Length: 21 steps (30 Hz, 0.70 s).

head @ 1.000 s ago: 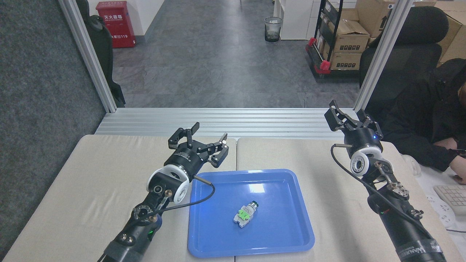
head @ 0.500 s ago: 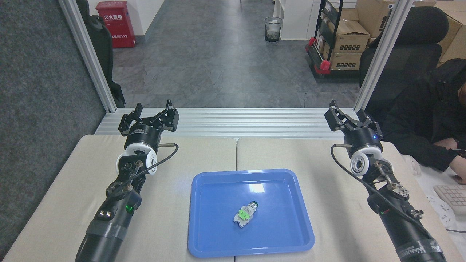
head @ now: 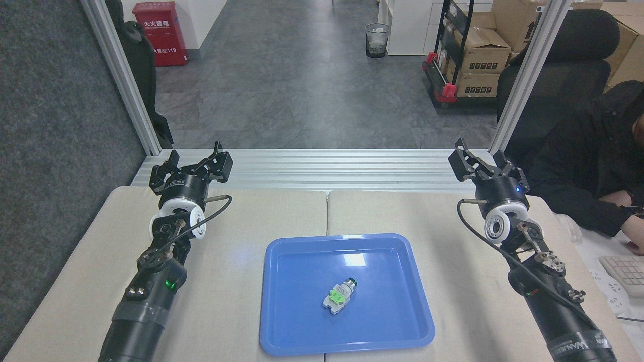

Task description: Pick up switch part and place in tray

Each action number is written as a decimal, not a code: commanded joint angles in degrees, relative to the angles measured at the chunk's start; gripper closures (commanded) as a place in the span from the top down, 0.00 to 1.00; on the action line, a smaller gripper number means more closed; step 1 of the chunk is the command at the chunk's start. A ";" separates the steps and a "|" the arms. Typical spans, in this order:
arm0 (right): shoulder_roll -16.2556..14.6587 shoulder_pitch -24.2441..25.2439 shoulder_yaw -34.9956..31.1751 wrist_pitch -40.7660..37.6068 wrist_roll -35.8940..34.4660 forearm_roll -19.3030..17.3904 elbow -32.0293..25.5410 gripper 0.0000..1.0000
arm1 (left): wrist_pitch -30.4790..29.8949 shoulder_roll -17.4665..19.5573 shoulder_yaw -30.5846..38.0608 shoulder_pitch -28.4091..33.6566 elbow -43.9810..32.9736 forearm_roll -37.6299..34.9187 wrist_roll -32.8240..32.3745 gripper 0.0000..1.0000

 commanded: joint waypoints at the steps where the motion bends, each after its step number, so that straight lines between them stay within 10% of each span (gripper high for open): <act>1: 0.00 0.00 0.02 0.04 0.02 -0.03 0.00 0.99 | -0.23 0.38 1.87 0.06 3.03 0.07 0.00 0.97; 21: 0.00 0.00 0.02 -0.05 0.02 0.05 0.00 0.99 | -0.14 0.29 -2.26 -0.03 3.03 -0.02 0.18 0.97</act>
